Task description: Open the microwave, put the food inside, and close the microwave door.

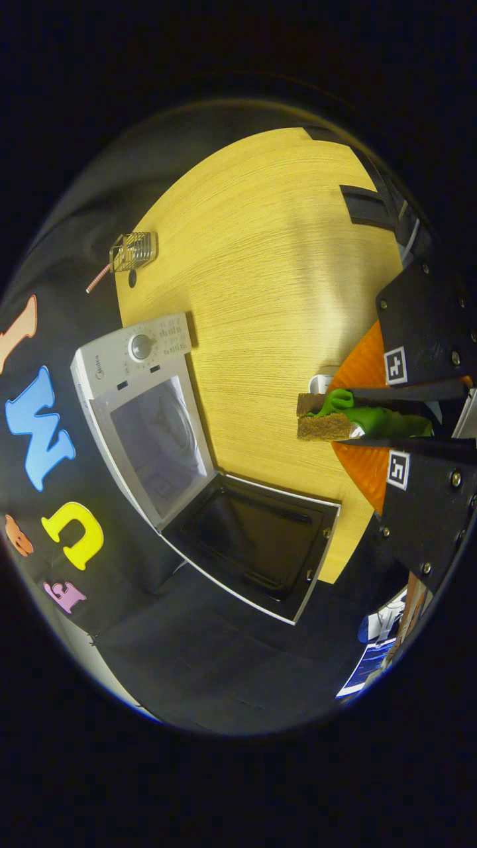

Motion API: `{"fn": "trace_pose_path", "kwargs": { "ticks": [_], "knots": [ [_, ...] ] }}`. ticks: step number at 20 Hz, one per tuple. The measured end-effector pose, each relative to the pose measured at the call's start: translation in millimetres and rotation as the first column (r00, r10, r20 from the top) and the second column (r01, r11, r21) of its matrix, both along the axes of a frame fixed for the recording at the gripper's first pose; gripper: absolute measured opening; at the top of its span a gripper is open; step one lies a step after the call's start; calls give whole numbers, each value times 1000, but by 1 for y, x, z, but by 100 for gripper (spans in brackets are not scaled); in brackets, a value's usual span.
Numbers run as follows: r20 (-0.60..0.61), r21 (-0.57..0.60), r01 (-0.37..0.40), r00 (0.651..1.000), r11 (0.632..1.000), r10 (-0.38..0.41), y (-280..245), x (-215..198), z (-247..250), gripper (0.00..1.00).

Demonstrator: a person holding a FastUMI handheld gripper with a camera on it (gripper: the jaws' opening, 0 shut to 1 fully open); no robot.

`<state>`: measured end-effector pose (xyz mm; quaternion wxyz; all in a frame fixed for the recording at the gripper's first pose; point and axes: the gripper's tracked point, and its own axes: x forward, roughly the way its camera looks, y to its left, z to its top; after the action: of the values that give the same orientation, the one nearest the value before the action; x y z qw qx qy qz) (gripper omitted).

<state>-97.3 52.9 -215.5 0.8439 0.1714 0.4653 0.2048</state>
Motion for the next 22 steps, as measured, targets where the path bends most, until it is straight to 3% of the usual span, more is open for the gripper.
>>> {"fn": "trace_pose_path", "kwargs": {
  "ticks": [11,22],
  "knots": [
    [72,129,133,987,983,-143,55,48,40,22],
    [125,227,251,951,941,-284,100,125,51,22]
  ]
}}
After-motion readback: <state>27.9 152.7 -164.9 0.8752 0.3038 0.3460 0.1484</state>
